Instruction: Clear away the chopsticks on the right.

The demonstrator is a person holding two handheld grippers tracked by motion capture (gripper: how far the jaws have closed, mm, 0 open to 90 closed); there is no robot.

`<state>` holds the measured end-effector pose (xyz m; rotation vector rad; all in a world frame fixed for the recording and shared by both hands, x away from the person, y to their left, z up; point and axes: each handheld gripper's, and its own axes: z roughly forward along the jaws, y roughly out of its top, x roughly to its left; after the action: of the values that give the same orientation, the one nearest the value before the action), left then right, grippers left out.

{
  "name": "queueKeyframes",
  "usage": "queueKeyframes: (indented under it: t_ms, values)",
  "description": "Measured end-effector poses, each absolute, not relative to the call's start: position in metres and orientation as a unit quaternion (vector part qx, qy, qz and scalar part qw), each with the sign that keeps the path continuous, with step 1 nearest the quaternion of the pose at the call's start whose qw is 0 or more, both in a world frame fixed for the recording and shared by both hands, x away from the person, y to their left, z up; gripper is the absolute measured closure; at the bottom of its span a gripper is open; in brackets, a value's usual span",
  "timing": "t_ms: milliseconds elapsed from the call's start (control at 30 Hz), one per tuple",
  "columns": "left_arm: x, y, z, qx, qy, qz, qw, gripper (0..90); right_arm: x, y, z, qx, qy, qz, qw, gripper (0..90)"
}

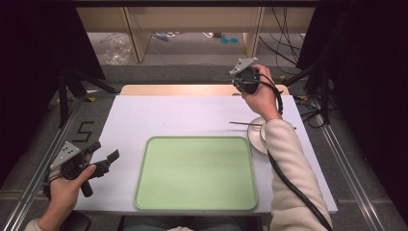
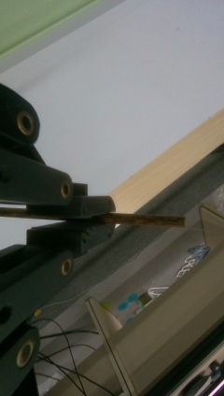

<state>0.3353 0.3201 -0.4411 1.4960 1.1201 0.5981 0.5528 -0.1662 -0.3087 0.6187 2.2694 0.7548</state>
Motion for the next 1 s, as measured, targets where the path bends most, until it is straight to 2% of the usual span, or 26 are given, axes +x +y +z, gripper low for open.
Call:
queueKeyframes:
  t_ms: [367, 567, 733, 767, 1000]
  values:
    - [0.335, 0.320, -0.441, 0.633, 0.475, 0.253, 0.556, 14.5, 0.550, -0.177, -0.297, 0.299, 0.821, 0.370, 0.316, 87.9]
    - [0.335, 0.320, -0.441, 0.633, 0.475, 0.253, 0.556, 14.5, 0.546, -0.181, -0.291, 0.351, 0.794, 0.402, 0.291, 87.9]
    - [0.335, 0.320, -0.441, 0.633, 0.475, 0.253, 0.556, 14.5, 0.544, -0.182, -0.290, 0.363, 0.783, 0.411, 0.294, 87.9]
    - [0.335, 0.320, -0.441, 0.633, 0.475, 0.253, 0.556, 14.5, 0.541, -0.183, -0.288, 0.378, 0.784, 0.407, 0.278, 87.9]
    - [0.335, 0.320, -0.441, 0.633, 0.476, 0.253, 0.556, 14.5, 0.534, -0.183, -0.286, 0.419, 0.770, 0.412, 0.250, 87.8]
